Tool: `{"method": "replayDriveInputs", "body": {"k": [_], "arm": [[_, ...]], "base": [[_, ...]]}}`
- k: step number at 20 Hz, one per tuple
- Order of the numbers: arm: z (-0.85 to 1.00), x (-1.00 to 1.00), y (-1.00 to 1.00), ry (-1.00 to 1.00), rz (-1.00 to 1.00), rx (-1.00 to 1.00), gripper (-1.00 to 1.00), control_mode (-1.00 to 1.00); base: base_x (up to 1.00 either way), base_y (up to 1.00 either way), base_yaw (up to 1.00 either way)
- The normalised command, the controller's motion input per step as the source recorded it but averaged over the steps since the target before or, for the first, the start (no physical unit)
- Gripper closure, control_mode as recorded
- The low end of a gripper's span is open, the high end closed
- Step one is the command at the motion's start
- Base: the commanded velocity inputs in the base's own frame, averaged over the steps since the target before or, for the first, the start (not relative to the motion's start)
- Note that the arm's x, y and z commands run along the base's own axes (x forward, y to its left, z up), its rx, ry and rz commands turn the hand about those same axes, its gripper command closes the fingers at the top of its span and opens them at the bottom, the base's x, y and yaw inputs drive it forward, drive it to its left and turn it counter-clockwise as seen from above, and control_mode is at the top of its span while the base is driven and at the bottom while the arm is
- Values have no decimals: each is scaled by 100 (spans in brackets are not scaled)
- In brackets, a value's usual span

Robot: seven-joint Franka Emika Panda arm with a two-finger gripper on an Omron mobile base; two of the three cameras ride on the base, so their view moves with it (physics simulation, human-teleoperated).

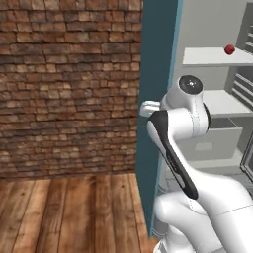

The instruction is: Pick the cheese from the fridge and the cheese grater from the cabinet and place them next to the salad bowl.

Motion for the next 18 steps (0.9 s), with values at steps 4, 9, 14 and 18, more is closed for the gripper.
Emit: {"method": "replayDriveInputs", "body": {"k": [4,9,14,18], "arm": [[0,0,0,0,0,0,100,100],[0,0,0,0,0,0,100,100],[0,0,0,0,0,0,100,100],[0,0,0,0,0,0,100,100]], "base": [[2,94,3],[5,94,4],[0,71,44],[0,45,73]]}}
